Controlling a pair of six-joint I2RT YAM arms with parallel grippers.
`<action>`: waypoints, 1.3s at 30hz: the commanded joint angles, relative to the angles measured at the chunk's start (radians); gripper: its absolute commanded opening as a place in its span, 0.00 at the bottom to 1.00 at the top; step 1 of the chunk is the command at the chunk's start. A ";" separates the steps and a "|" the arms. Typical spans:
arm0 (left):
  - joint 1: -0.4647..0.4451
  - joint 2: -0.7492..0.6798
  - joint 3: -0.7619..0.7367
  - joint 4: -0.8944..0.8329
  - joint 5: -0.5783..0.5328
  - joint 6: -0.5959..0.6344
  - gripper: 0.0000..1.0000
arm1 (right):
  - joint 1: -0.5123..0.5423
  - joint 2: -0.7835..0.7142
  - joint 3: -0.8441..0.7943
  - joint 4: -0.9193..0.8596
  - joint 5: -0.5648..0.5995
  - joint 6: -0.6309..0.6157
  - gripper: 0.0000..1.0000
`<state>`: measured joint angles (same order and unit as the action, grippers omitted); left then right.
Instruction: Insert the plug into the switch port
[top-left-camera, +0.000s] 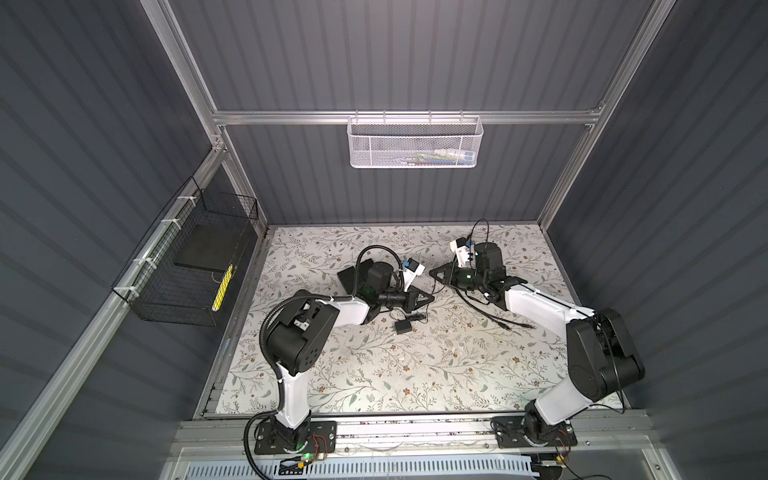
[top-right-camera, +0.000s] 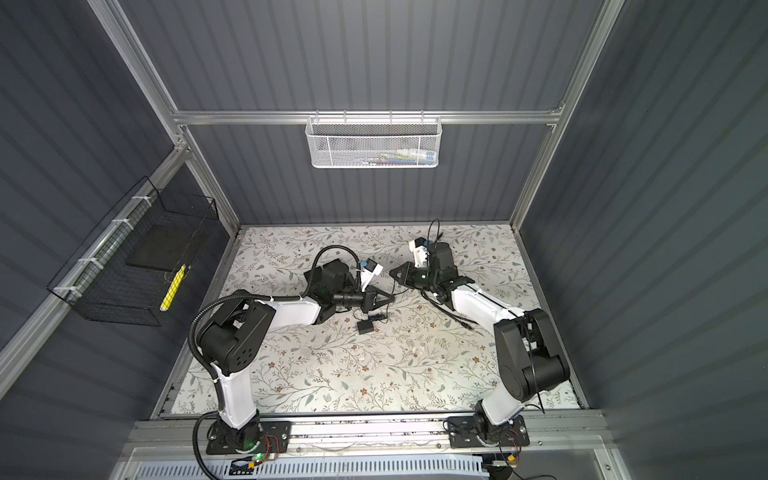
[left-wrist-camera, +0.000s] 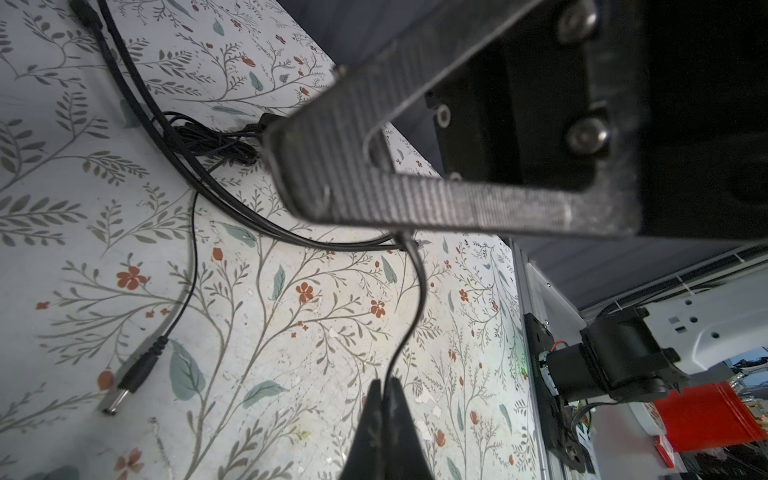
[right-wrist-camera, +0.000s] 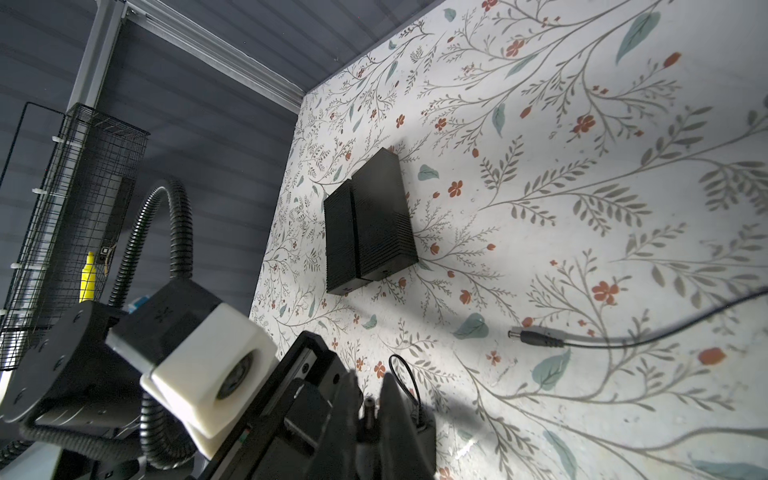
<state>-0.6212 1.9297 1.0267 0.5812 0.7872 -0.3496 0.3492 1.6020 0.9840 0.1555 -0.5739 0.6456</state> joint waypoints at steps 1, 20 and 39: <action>-0.005 -0.002 0.030 0.042 0.012 -0.009 0.00 | 0.004 -0.030 0.023 -0.045 0.010 -0.040 0.09; -0.006 -0.048 0.002 0.024 -0.013 0.006 0.00 | -0.038 -0.122 -0.006 -0.127 0.018 -0.095 0.38; -0.006 -0.067 -0.012 0.005 -0.014 0.018 0.00 | -0.004 -0.021 0.030 -0.044 -0.023 -0.054 0.27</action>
<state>-0.6212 1.9018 1.0256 0.5915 0.7776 -0.3511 0.3374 1.5642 0.9932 0.0750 -0.5701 0.5758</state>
